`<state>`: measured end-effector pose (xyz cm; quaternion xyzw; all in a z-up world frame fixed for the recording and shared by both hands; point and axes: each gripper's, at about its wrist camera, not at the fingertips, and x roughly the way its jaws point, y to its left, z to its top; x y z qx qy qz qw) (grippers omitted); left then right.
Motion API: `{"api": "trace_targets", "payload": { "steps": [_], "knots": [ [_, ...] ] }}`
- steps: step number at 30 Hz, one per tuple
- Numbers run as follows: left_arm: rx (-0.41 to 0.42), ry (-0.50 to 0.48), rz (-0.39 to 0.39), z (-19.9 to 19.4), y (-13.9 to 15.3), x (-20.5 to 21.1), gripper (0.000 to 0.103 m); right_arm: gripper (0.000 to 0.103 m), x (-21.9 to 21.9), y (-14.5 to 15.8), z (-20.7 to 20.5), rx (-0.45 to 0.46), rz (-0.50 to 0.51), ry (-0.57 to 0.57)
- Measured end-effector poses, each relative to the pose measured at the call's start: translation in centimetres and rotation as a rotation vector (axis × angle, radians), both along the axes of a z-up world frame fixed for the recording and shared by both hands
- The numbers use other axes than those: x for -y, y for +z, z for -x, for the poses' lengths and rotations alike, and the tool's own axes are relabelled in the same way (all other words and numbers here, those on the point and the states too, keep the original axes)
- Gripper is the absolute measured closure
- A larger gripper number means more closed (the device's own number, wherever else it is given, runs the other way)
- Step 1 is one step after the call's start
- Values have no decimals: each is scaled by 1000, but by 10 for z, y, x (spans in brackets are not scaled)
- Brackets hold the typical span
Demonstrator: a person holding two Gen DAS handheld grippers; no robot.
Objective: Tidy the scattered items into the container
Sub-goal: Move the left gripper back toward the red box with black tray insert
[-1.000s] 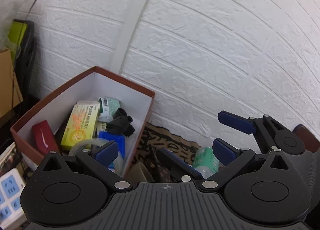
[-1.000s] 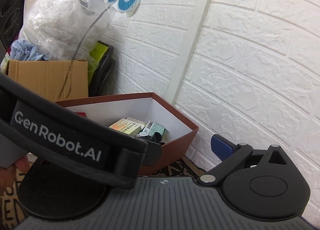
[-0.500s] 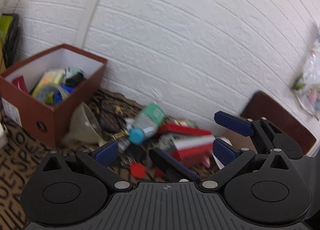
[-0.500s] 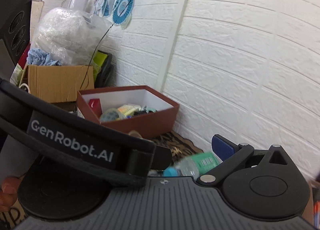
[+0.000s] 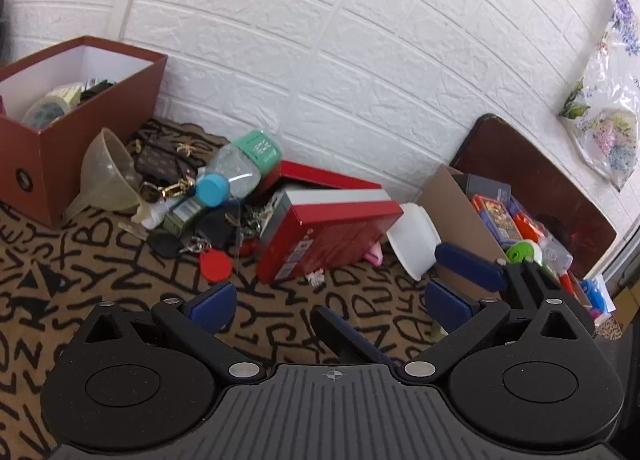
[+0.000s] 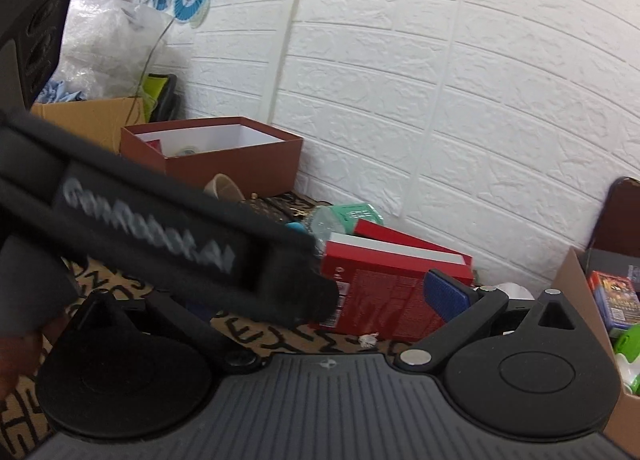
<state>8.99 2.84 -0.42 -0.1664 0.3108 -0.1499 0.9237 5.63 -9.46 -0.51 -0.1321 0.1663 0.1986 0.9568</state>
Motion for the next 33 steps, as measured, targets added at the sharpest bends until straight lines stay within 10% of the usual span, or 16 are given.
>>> {"api": "trace_targets", "payload": {
  "steps": [21, 33],
  "knots": [
    [-70, 44, 6, -129, -9, 7, 5, 1, 19, -23, -105, -34, 4, -19],
    [-139, -27, 39, -130, -27, 20, 7, 0, 18, -31, -94, -7, 61, 28]
  ]
}}
